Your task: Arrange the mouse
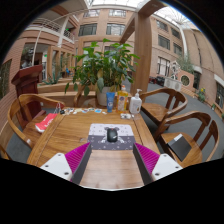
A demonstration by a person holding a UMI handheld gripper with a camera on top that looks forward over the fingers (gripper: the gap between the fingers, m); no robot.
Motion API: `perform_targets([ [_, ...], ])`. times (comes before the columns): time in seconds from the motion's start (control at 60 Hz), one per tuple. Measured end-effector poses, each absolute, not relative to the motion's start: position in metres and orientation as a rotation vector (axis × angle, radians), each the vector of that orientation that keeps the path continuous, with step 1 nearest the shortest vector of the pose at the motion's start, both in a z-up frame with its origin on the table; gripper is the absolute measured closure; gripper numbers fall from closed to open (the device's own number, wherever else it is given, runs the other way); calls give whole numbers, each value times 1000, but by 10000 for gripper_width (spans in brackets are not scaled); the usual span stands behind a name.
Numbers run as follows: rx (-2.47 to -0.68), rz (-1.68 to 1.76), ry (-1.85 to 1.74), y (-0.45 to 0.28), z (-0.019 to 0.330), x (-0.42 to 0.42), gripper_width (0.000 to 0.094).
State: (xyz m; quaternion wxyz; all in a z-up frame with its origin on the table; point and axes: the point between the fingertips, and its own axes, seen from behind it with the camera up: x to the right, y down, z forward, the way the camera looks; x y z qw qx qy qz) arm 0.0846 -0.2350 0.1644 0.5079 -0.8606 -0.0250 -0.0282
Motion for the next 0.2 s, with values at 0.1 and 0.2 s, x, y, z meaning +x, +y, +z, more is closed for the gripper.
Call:
perform_targets([
  [0.1, -2069, -84, -71, -244, 167, 86, 81],
  [0.2, -2077, -70, -77, -248, 167, 83, 83],
])
